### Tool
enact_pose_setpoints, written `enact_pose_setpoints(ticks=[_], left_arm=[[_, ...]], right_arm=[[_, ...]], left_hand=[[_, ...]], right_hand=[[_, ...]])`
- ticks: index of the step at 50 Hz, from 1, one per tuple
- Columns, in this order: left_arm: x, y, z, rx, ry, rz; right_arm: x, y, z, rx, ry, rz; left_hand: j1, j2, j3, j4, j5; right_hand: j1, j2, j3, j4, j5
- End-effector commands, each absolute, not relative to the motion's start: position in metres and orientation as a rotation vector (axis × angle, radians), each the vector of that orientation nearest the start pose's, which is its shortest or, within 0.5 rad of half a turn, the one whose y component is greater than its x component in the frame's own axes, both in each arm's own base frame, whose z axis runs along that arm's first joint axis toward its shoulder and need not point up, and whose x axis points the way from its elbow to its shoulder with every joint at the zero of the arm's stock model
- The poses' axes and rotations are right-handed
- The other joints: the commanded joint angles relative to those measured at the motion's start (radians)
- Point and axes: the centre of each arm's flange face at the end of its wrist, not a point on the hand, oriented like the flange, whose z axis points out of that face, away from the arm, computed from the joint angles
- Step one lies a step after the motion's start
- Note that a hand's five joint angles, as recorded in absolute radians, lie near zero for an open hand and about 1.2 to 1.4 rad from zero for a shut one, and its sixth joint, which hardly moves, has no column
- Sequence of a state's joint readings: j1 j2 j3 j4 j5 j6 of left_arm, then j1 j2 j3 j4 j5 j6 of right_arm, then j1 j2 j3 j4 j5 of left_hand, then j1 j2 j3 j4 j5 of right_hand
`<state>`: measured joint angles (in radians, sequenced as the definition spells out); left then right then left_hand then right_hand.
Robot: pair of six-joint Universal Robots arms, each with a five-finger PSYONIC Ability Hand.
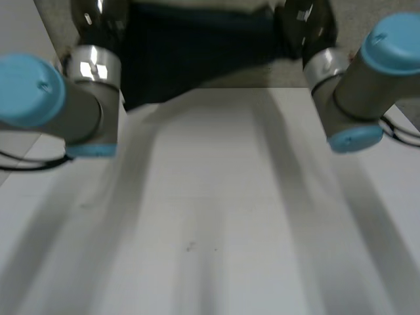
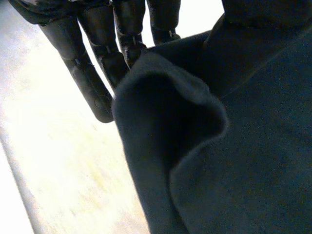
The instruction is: Fold the shorts.
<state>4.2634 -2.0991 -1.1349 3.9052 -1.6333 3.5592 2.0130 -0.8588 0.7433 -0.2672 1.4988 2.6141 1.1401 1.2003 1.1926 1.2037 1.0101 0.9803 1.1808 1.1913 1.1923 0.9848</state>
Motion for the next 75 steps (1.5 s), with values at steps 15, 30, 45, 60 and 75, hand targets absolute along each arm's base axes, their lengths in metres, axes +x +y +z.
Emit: enact_pose_setpoints(ticks=[15,30,45,60,75], left_arm=[[-0.281,-0.261,0.141,1.054,2.232,-1.605],[-0.243,-0.129,0.199,1.606,2.197,-1.270],[-0.334,-0.264,0.205,1.223,1.726,-2.057],[-0.389,-0.372,0.145,1.085,1.355,-2.316],[-0.389,-0.355,0.158,1.057,1.358,-2.431]], right_arm=[[0.289,-0.309,0.176,-1.373,2.313,-1.729],[0.213,-0.180,0.192,-2.023,2.348,-1.056],[0.245,-0.277,0.208,-1.513,2.442,-1.658],[0.280,-0.387,0.159,-1.362,2.307,-2.203],[0.270,-0.383,0.222,-1.009,2.141,-2.389]], left_hand=[[0.256,0.196,0.204,0.193,0.212],[0.256,0.196,0.204,0.193,0.212],[0.256,0.196,0.204,0.193,0.212],[0.256,0.196,0.204,0.193,0.212],[-0.966,-1.026,-1.018,-1.029,-1.010]], right_hand=[[0.416,0.215,0.205,0.204,0.237],[0.416,0.215,0.205,0.204,0.237],[0.416,0.215,0.205,0.204,0.237],[0.416,0.215,0.205,0.204,0.237],[-0.806,-1.006,-1.017,-1.018,-0.985]])
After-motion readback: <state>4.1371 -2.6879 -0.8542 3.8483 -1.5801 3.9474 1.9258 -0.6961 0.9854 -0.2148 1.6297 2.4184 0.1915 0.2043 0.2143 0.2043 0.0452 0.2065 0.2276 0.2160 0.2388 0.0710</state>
